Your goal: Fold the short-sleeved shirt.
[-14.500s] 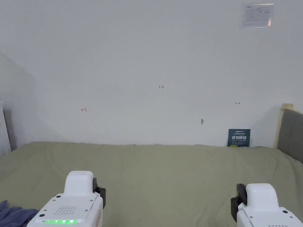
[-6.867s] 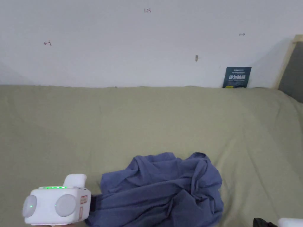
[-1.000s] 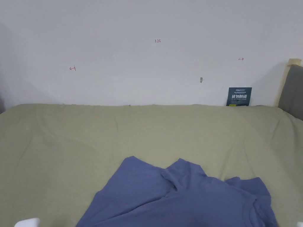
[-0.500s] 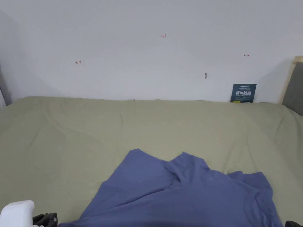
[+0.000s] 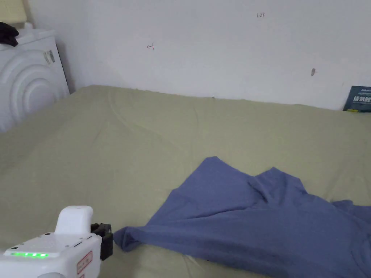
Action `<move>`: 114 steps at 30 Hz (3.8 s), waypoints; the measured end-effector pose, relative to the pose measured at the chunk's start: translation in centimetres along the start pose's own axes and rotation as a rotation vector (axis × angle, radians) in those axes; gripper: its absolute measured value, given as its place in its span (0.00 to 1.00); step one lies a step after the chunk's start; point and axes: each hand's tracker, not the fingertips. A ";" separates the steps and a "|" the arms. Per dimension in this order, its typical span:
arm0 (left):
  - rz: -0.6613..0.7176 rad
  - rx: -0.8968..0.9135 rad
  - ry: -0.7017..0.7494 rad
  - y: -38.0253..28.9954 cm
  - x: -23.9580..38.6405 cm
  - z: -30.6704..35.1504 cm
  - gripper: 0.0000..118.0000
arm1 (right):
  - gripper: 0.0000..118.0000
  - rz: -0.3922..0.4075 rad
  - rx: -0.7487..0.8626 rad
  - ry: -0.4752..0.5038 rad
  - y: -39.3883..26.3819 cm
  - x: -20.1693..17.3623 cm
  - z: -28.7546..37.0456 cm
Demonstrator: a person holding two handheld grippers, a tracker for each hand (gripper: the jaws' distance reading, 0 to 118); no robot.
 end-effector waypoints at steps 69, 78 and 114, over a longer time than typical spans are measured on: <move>-0.064 -0.398 -0.068 1.4 2.6 -16.9 0.00 | 0.01 0.257 -0.613 0.175 10.2 -4.1 -44.9; -0.022 -0.271 -0.091 5.3 2.6 -14.1 0.00 | 0.01 0.242 -0.388 0.229 16.0 -1.5 -33.2; -0.099 0.308 0.047 38.8 13.5 4.4 0.00 | 0.01 0.135 0.205 0.044 44.2 5.1 -7.3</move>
